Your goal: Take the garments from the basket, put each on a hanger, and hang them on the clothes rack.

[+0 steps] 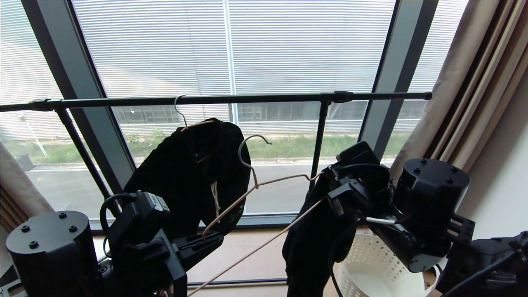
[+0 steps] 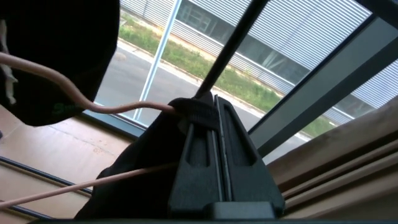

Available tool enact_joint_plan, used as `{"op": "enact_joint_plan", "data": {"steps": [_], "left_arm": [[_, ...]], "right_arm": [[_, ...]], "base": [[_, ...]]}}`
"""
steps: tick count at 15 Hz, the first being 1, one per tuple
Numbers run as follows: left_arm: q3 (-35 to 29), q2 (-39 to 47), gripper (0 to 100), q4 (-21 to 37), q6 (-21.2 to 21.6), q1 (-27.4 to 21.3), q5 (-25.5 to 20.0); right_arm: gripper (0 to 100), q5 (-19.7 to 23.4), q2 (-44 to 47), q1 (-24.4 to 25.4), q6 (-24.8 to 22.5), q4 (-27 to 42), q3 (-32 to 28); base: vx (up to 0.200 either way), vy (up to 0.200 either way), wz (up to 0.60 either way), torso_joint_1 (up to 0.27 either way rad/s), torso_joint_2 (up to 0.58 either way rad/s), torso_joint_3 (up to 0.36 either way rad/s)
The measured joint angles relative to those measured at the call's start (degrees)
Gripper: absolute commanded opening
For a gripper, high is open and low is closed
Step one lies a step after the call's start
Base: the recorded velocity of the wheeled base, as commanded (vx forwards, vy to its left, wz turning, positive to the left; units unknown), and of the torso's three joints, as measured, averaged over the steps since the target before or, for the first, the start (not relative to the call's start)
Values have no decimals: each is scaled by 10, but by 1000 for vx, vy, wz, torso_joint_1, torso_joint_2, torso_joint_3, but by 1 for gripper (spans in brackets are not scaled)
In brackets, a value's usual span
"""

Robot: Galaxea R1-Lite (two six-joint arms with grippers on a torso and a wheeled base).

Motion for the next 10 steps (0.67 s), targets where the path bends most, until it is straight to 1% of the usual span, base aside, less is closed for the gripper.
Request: {"op": "enact_joint_plan", "data": {"steps": [4, 6, 7, 10], "left_arm": [[3, 2, 0, 0, 1, 1, 0], [7, 2, 0, -1, 1, -2, 0], [14, 1, 0, 0, 3, -3, -1], [27, 0, 0, -1, 5, -17, -2]], "right_arm": [[0, -19, -4, 54, 1, -4, 6], [0, -29, -7, 73, 2, -22, 7], [0, -32, -8, 78, 1, -38, 7], [0, -33, -13, 71, 0, -43, 4]], "base": [[0, 0, 0, 0, 0, 0], [0, 0, 0, 0, 0, 0], [0, 0, 0, 0, 0, 0], [0, 0, 0, 0, 0, 0]]}}
